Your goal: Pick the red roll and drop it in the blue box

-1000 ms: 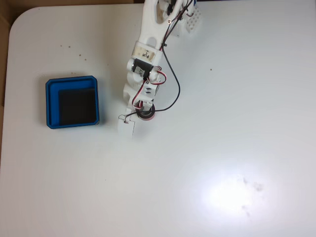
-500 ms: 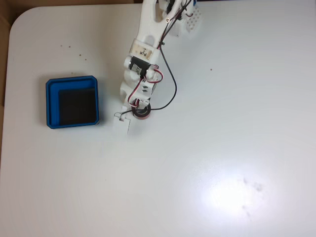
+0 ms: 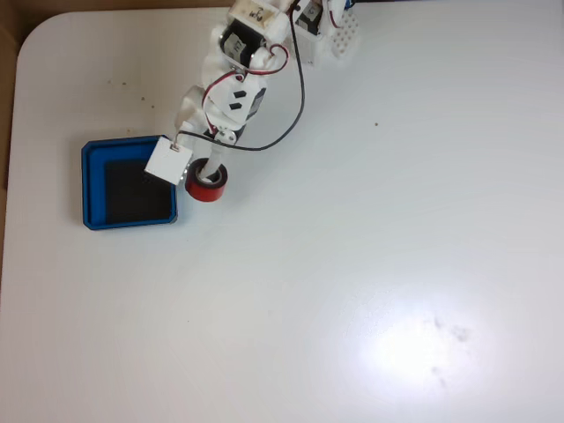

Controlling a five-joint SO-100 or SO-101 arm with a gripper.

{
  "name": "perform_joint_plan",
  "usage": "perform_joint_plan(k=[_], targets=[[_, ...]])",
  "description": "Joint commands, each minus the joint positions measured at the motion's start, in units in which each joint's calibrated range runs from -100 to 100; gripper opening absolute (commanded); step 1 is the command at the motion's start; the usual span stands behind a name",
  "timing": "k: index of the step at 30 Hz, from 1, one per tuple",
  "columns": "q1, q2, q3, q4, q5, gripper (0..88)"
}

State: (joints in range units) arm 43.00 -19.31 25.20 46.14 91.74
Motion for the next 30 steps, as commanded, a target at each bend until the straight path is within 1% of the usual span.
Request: perform_joint_plan(k=[1, 12, 24, 30], targets=[[3.36, -1.68, -8.40, 0.06, -0.15, 0.7], [12.55, 12.12, -18.28, -0.10, -0.15, 0.7], [17.04, 31.26, -35.62, -0.51, -0.15, 0.7], [17.63, 36.86, -38.95, -0.51, -0.15, 0.7]])
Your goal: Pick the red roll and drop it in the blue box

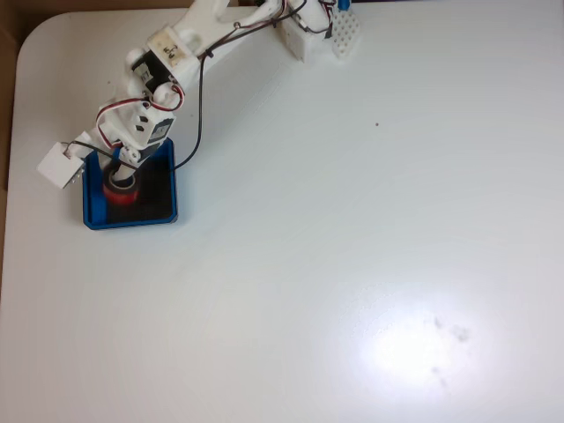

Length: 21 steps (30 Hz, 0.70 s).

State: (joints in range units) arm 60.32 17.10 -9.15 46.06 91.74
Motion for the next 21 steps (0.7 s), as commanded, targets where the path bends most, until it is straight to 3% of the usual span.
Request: perform_joint_plan(k=[1, 11, 18, 21], targets=[[0.41, 0.96, -4.60, -0.43, -0.15, 0.7], [1.19, 1.54, -4.33, -0.27, -0.23, 1.7], [1.58, 1.04, -4.06, 0.06, -0.23, 14.9], [1.58, -0.21, -3.34, 0.15, -0.23, 15.7]])
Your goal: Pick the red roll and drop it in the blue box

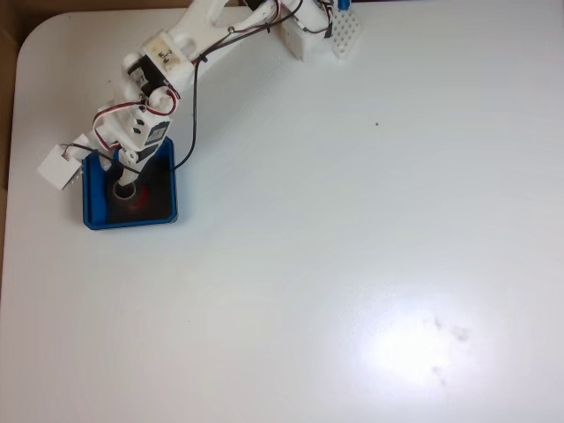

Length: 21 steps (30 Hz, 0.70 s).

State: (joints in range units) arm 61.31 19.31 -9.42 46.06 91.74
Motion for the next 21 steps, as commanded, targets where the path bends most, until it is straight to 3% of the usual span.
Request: perform_joint_plan(k=[1, 5, 21], targets=[[0.59, -3.75, -2.89, 0.15, -0.15, 15.7], [0.69, -11.78, 2.50, 0.23, -0.15, 15.7], [-3.42, -58.60, 51.38, -0.60, 0.20, 15.7]])
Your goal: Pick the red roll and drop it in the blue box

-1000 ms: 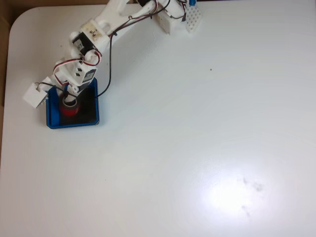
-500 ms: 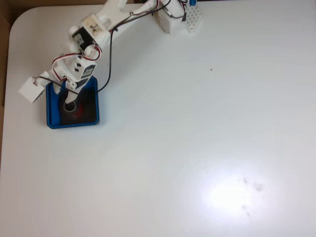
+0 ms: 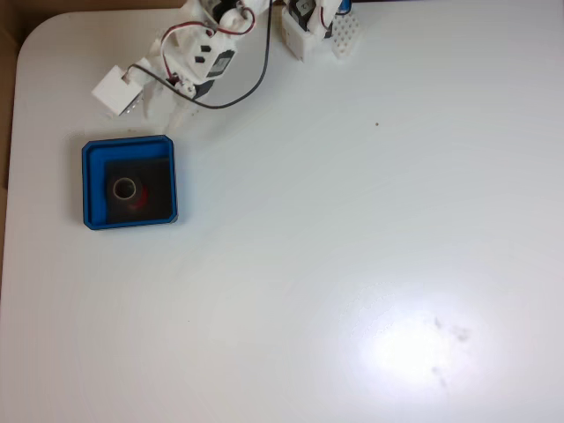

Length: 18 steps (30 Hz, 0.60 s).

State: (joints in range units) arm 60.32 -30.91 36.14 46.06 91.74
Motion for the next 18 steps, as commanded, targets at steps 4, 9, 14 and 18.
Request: perform_joint_plan(k=[4, 9, 14, 18], targets=[[-3.70, -16.92, 14.53, -0.76, -0.23, 15.7], [-3.89, -28.04, 25.67, -4.64, -0.32, 15.7], [-3.89, -36.82, 40.41, -19.16, -0.32, 15.7], [-5.36, -44.01, 49.66, -24.85, -0.32, 15.7]])
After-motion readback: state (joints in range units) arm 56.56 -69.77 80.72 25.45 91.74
